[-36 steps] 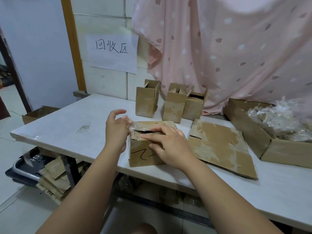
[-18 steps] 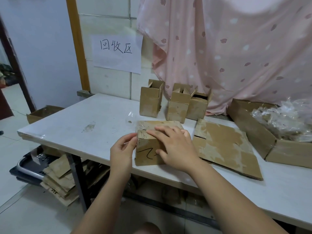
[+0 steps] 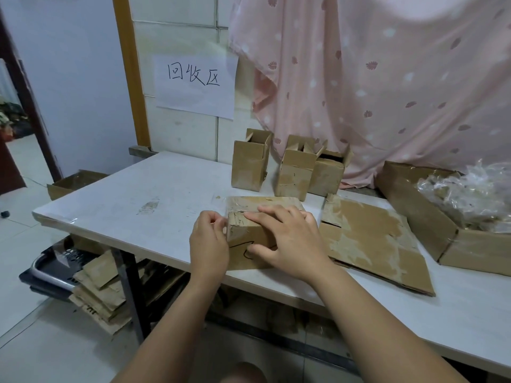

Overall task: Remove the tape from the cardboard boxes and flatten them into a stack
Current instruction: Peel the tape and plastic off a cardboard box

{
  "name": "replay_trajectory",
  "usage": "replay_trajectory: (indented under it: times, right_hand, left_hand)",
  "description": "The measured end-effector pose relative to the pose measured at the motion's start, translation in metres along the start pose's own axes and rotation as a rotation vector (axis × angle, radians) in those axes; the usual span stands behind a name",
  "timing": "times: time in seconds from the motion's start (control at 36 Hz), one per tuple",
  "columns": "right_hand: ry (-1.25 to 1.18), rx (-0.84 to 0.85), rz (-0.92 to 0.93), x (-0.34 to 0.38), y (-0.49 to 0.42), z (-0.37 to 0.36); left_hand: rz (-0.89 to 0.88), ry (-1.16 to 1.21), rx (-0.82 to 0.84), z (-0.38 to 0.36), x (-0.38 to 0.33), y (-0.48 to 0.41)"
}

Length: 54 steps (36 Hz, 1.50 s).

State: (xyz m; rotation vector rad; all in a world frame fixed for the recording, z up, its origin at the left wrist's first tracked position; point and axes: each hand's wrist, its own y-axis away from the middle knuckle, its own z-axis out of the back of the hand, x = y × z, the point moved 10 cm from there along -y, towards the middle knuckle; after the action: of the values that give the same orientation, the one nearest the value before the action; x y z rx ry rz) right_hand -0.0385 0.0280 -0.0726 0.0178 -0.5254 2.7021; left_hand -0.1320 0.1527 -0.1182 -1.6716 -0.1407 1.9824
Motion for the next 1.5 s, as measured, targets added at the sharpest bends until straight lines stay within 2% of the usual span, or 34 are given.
replay_trajectory:
  times: [0.19, 0.36, 0.44, 0.56, 0.67, 0.75, 0.83, 0.94, 1.0, 1.08, 1.17, 1.25, 1.39, 1.5]
  right_hand:
    - [-0.074, 0.007, 0.024, -0.001, -0.001, 0.003]
    - [-0.098, -0.027, 0.036, -0.001, -0.002, 0.000]
    - [-0.134, -0.040, 0.041, -0.002, -0.002, 0.002]
    - [-0.261, -0.063, 0.021, -0.005, -0.003, 0.004]
    - [-0.477, -0.101, -0.037, -0.013, -0.002, 0.009]
    - [-0.498, -0.109, -0.070, -0.012, -0.003, 0.013]
    - [-0.432, -0.142, -0.098, -0.007, -0.002, 0.020]
    - [-0.280, -0.347, -0.033, 0.009, 0.006, 0.035]
    - [-0.302, -0.309, 0.009, 0.021, 0.006, 0.033]
    - [-0.262, -0.134, 0.046, 0.037, 0.008, 0.015]
    - [-0.214, -0.147, 0.075, 0.038, 0.012, 0.007]
    - [-0.247, -0.229, 0.096, 0.032, 0.013, 0.007]
    - [-0.345, -0.084, 0.039, 0.022, 0.007, -0.002]
    - [-0.354, -0.131, 0.101, 0.024, 0.005, 0.003]
  left_hand:
    - [-0.204, -0.087, 0.047, 0.008, -0.021, -0.010]
    - [-0.236, -0.052, 0.199, 0.020, -0.032, -0.023]
    - [-0.286, -0.117, 0.320, 0.018, -0.047, -0.025]
    - [-0.391, -0.341, 0.436, 0.013, -0.057, -0.028]
    - [-0.383, -0.332, 0.416, 0.016, -0.060, -0.032]
    - [-0.342, -0.250, 0.440, 0.013, -0.063, -0.029]
    - [-0.258, -0.277, 0.439, 0.009, -0.060, -0.027]
    - [-0.306, -0.373, 0.322, 0.013, -0.072, -0.026]
    - [-0.313, -0.392, 0.287, 0.013, -0.074, -0.023]
    - [-0.276, -0.350, 0.249, 0.013, -0.072, -0.021]
    - [-0.178, -0.252, 0.216, 0.016, -0.065, -0.021]
    - [-0.077, -0.123, 0.227, 0.018, -0.055, -0.023]
    - [0.122, 0.085, 0.224, 0.019, -0.035, -0.030]
    - [0.238, 0.158, 0.228, 0.015, -0.020, -0.034]
